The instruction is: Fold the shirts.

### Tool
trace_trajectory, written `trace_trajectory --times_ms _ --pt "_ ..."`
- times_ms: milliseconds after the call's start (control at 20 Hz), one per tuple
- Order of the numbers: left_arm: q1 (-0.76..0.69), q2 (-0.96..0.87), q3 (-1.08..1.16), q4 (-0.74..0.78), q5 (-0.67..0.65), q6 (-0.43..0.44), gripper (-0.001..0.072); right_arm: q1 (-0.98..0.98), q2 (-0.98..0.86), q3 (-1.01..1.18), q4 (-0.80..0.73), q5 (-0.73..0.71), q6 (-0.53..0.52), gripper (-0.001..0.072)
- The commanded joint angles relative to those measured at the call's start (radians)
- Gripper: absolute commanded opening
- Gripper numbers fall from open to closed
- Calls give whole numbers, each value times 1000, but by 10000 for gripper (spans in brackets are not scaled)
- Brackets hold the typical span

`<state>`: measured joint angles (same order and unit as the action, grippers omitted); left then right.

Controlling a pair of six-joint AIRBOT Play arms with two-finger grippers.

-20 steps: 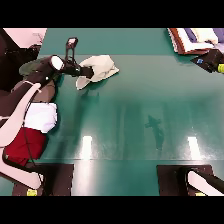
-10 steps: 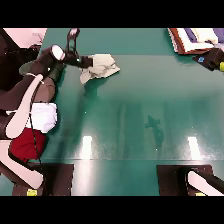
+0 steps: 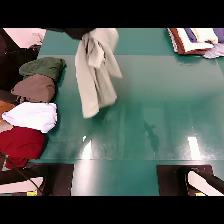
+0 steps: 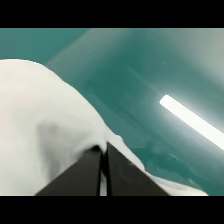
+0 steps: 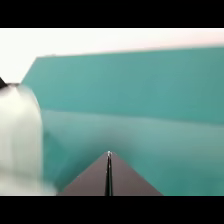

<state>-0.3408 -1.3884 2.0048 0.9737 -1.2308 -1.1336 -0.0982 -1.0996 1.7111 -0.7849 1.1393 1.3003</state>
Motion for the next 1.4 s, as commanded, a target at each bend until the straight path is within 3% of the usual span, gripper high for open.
trace_trajectory --times_ms 0,200,250,300,350,600,950,1300,1350 --pt "-84 82 -103 -39 -102 54 20 1 0 85 -3 38 1 14" --pt "-110 81 -379 -24 24 68 23 1 2 89 -3 130 2 14" --pt "-108 81 -443 11 69 64 229 1 2 89 -3 140 2 14" --pt "-100 81 -497 51 99 35 551 1 2 89 -3 149 2 14" --pt "-81 82 -526 81 103 -11 616 1 2 89 -3 154 2 14" --pt "89 102 -568 90 -129 -128 619 1 2 89 -3 168 2 14" --pt "106 191 -1101 79 -53 -134 620 1 2 88 -2 210 2 14" --pt "55 183 -1214 -5 123 -90 617 1 -31 86 -5 289 2 15" --pt "34 178 -1214 -5 134 -90 491 1 -49 86 -5 326 2 14"
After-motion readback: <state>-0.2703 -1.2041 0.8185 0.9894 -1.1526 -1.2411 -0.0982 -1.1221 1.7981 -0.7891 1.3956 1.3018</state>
